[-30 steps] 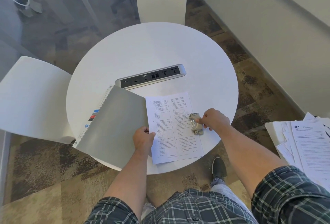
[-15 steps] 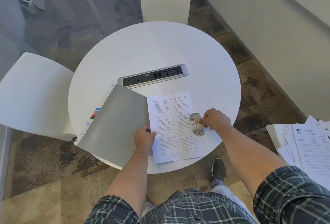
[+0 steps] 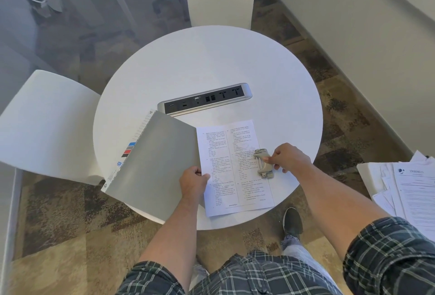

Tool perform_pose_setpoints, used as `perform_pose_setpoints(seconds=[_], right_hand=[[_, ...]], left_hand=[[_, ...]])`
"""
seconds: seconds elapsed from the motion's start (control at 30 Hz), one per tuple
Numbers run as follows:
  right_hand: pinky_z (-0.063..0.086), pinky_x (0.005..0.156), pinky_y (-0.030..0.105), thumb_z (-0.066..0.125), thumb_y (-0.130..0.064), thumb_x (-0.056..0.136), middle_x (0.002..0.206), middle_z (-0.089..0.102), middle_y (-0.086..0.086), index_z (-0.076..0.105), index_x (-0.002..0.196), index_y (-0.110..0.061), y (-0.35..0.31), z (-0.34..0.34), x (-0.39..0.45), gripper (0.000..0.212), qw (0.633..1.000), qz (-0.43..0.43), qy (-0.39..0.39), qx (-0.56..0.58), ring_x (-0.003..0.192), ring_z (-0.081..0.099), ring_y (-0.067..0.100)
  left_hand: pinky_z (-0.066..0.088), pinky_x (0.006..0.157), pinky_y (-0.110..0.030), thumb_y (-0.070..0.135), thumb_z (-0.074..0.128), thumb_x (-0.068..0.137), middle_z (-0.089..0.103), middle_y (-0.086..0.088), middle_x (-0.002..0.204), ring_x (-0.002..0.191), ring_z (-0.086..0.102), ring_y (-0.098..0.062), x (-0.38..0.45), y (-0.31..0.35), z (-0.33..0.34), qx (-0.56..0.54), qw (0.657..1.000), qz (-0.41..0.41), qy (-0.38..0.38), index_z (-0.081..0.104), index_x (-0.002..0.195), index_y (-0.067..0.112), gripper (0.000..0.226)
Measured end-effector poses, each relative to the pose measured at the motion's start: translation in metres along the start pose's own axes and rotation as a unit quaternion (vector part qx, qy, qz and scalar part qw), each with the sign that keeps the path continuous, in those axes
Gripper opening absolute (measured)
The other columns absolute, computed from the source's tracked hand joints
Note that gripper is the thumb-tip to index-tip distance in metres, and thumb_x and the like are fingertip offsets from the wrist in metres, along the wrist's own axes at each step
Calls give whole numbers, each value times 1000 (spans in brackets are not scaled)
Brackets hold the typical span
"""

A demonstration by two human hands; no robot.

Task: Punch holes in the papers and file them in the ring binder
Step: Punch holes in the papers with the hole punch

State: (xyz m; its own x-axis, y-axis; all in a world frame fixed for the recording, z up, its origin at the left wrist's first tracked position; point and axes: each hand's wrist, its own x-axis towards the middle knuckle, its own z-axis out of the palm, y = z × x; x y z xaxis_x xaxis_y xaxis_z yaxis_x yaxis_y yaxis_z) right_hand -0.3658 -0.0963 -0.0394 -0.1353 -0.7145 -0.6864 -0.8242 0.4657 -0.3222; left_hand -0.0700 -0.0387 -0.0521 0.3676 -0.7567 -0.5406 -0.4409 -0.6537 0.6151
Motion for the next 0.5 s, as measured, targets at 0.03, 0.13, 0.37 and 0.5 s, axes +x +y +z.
perform_pose_setpoints(seconds=[0.03, 0.13, 0.37, 0.5], right_hand=[[57, 79, 38, 75, -62, 83, 68, 76, -6, 69, 76, -16, 1, 0, 2, 47, 1000, 0, -6, 1, 69, 75, 18], [57, 80, 39, 74, -61, 84, 68, 76, -5, 66, 73, -16, 3, 0, 5, 47, 1000, -2, -17, 9, 68, 73, 18], [55, 78, 35, 64, -84, 74, 80, 72, -4, 66, 84, -20, 6, 2, 5, 65, 994, 38, 35, -96, 77, 69, 18], [51, 71, 31, 60, -88, 72, 81, 69, -4, 61, 84, -22, 6, 4, -3, 67, 990, 40, 65, -115, 77, 69, 18]], left_hand=[[41, 55, -18, 8, 74, 86, 66, 6, 76, 72, 62, -14, 0, 0, 0, 0, 1000, -1, 1, 68, 84, 9, 7], [39, 53, -18, 9, 74, 86, 66, 6, 76, 68, 60, -11, 1, 1, 0, 4, 1000, -8, 3, 67, 82, 8, 9], [42, 54, -18, 8, 74, 85, 69, 2, 78, 68, 62, -12, 2, -1, 0, 1, 1000, -5, 1, 65, 79, 7, 10], [43, 54, -19, 8, 74, 85, 67, 1, 77, 67, 58, -12, 3, -2, 1, 12, 1000, -2, 2, 67, 87, 0, 11]])
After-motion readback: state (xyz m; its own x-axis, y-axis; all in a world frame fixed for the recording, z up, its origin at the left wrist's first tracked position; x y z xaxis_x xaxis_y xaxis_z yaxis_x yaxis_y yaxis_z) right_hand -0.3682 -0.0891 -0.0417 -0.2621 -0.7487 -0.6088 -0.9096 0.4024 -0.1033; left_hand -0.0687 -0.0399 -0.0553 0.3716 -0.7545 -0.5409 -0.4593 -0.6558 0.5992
